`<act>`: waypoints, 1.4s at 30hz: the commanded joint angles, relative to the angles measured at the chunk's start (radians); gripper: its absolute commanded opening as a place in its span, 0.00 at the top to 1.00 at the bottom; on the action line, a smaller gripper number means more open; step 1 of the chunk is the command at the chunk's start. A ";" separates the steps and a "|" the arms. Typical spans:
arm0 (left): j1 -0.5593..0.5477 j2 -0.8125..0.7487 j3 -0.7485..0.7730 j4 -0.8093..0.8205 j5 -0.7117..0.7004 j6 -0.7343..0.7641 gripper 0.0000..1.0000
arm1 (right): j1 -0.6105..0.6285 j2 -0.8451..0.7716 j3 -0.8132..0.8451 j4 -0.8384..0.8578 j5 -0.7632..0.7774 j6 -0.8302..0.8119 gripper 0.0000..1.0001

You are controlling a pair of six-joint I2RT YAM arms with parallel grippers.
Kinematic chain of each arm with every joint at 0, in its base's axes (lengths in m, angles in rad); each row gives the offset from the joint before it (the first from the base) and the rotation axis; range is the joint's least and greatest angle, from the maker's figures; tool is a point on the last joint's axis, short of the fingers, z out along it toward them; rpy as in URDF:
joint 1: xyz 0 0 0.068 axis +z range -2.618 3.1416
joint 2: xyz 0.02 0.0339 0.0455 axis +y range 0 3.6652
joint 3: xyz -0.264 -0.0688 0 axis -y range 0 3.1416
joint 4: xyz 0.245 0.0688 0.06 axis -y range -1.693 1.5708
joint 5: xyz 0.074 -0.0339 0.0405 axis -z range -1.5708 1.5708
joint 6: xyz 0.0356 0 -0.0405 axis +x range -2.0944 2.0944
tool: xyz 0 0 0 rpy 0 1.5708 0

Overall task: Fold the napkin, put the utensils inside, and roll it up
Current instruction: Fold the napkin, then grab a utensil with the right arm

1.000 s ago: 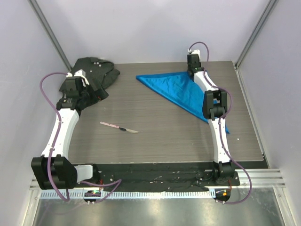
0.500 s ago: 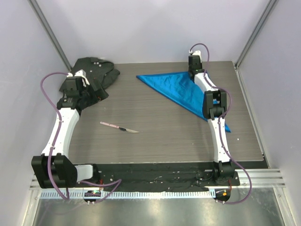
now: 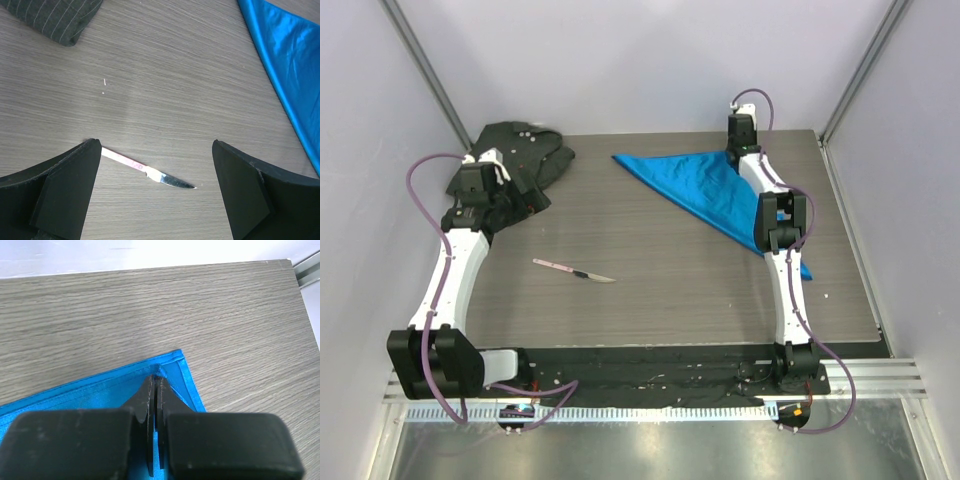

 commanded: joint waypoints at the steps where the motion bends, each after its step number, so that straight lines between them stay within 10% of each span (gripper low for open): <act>1: 0.009 0.000 0.010 0.015 0.001 0.010 0.00 | -0.008 -0.032 0.046 0.052 0.002 0.014 0.99; 14: 0.007 0.000 0.010 0.015 0.002 0.011 0.00 | -0.018 -0.003 0.064 0.049 0.002 0.006 0.97; 25: 0.007 -0.009 0.013 0.015 0.016 0.008 0.00 | -0.016 -0.171 -0.001 0.026 -0.086 0.009 0.44; 36: 0.007 -0.066 0.006 0.015 -0.049 0.019 0.00 | 0.091 -0.576 -0.397 -0.058 -0.386 0.011 0.36; 42: 0.010 -0.058 -0.003 0.025 -0.049 0.016 0.00 | 0.394 -0.803 -0.834 0.031 -0.475 0.009 0.35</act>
